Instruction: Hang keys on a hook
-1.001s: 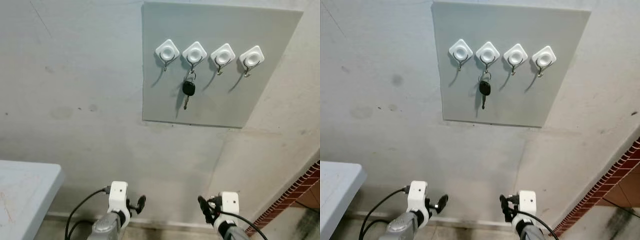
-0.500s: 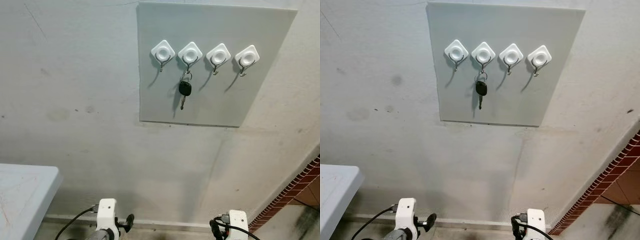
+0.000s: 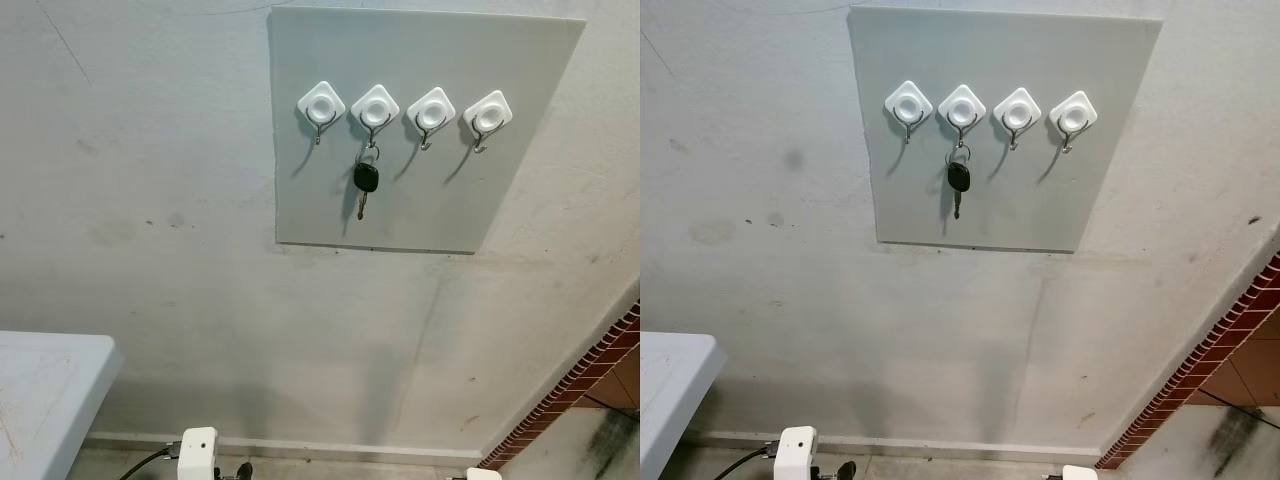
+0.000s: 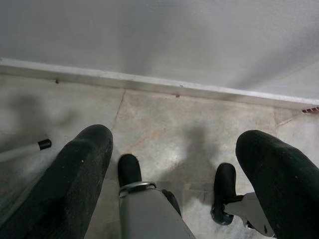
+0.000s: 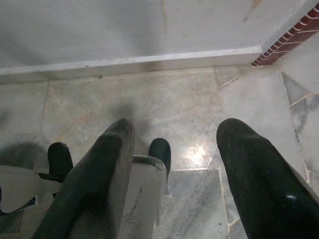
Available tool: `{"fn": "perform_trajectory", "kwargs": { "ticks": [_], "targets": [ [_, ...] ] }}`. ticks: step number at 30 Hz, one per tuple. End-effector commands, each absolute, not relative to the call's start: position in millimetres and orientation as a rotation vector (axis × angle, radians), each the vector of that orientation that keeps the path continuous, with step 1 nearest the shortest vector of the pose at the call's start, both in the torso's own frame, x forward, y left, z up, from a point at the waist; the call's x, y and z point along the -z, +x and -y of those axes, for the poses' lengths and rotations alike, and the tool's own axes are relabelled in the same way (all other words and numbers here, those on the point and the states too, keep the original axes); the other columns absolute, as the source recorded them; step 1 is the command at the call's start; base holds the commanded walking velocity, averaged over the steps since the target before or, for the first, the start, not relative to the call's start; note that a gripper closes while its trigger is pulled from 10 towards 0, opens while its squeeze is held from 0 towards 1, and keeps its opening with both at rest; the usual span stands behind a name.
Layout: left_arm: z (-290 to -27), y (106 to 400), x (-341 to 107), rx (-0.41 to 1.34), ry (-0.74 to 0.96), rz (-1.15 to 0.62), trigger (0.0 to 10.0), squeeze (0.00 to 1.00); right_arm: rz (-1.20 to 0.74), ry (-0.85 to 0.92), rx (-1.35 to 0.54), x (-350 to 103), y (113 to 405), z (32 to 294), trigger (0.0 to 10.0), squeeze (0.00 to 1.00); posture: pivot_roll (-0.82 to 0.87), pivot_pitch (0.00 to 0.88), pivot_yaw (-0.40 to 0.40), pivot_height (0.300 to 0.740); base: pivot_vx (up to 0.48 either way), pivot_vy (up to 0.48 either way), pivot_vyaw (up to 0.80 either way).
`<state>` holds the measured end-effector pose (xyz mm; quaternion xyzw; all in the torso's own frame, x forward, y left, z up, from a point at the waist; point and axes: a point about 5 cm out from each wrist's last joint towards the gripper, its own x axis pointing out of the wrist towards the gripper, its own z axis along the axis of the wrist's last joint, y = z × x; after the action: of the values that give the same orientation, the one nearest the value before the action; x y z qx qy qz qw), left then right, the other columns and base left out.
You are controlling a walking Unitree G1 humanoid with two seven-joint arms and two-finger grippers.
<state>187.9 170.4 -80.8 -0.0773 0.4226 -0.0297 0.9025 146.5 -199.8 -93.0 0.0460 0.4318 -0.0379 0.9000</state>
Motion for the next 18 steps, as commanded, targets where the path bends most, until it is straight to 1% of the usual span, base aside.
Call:
{"fn": "perform_trajectory", "kwargs": {
  "ticks": [1, 18],
  "targets": [
    [-167.8, 187.0, 81.8, 0.067, -0.154, -0.887, 10.0, 0.00, -0.905, 0.098, 0.091, 94.0, 145.4, 199.4, 10.0, 0.00, -0.01, 0.000, 0.007, 0.740, 0.000, 0.000, 0.00],
    [-166.6, 193.5, 78.6, 0.078, -0.146, -0.871, 10.0, 0.00, -0.908, 0.096, 0.074, 94.1, 147.8, 193.6, 10.0, 0.00, -0.01, 0.000, 0.006, 0.740, 0.000, 0.000, 0.00]
  ]
}}
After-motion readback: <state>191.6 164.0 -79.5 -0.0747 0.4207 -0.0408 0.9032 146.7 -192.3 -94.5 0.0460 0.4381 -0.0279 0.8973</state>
